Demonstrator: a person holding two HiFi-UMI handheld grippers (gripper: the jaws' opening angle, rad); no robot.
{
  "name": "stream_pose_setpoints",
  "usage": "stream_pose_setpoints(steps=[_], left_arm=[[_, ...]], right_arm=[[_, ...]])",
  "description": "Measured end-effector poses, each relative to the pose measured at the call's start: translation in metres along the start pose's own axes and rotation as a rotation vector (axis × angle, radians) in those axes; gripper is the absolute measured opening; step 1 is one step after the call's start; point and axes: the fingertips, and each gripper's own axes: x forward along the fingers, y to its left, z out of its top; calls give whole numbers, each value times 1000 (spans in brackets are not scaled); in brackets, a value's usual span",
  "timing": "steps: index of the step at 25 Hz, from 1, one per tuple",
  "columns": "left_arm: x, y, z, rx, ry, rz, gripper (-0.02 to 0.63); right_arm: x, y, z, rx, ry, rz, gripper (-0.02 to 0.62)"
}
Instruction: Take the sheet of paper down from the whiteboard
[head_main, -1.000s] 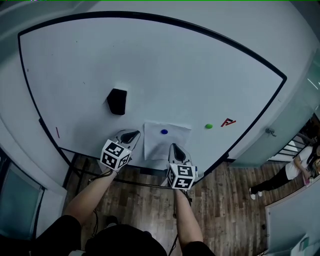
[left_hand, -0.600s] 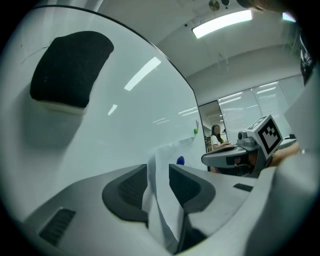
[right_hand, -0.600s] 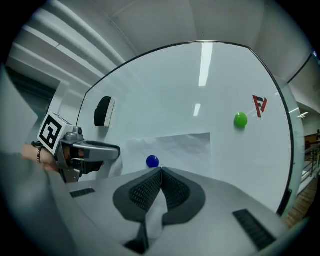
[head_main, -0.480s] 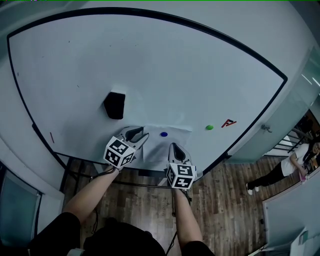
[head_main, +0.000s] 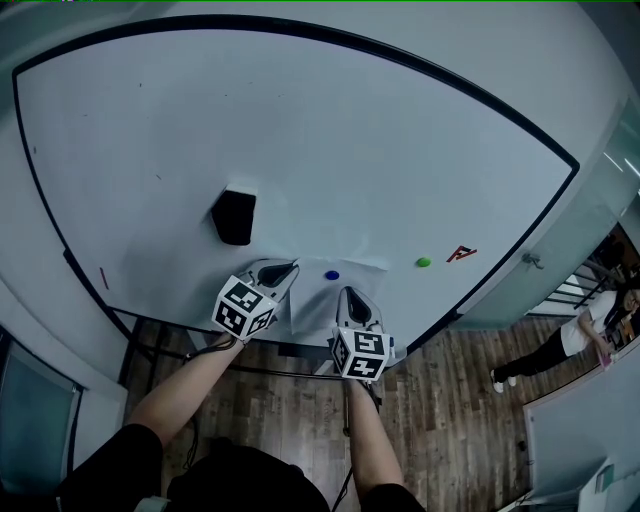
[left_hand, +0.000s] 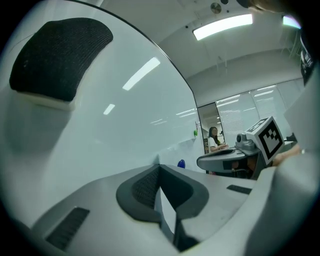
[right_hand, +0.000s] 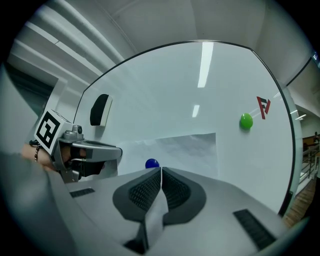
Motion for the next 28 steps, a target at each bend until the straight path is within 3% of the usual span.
stream_pose_setpoints(steps=[7,8,10,11,22,28], left_arm=[[-3,-4,-4,-5,-4,-33,21],[-3,-4,-4,-7,-5,-38,21],[-4,-5,-5,-10,-7,-46,21],[-4,-5,-5,-11,-7,-50,21],[-5,-6,-5,-3,-12,-86,21],[-4,-3,-6,-6,-15,-87,21]], right_arm=[[13,14,5,-46,-10,-19,30],[16,15,5,-50,-6,-21,45],[22,19,6,-49,5,-23,135],[25,20,6,-50,9,-26,144],[37,22,3,-78,32,-134,134],[37,22,3,-73,35,-129,130]])
